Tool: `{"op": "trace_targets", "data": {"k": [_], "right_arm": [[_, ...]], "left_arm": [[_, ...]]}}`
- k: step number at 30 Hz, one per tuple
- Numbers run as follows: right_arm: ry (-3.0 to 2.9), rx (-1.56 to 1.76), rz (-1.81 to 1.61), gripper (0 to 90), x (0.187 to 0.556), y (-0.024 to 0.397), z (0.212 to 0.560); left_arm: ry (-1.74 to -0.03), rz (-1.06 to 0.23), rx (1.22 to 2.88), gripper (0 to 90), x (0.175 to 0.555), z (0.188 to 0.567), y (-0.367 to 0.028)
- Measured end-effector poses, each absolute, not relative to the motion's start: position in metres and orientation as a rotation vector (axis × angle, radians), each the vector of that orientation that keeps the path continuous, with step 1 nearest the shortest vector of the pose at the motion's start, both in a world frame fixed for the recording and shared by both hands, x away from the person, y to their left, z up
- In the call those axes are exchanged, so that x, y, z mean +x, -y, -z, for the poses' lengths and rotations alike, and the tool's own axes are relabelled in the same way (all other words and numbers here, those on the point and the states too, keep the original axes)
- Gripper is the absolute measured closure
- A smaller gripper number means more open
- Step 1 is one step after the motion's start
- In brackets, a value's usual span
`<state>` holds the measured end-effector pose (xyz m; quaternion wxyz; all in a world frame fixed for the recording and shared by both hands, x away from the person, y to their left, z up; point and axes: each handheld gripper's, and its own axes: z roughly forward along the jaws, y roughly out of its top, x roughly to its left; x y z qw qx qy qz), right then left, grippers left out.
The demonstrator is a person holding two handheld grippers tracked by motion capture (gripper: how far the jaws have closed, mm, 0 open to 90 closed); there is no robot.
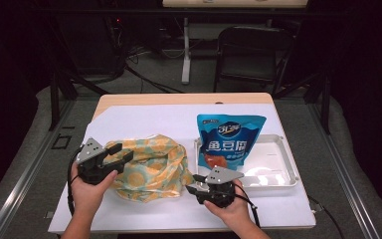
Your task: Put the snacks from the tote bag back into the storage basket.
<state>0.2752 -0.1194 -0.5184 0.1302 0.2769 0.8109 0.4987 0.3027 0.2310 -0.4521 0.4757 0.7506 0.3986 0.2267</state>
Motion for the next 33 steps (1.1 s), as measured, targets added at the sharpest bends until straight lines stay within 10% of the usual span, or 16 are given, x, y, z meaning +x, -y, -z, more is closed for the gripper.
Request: {"op": "trace_targets", "data": {"k": [33], "right_arm": [[-2.394, 0.751, -1.364, 53.2, 0.276, 0.109, 0.538]], "left_arm": [[-0.983, -0.542, 1.845, 46.4, 0.306, 0.461, -0.227]]}}
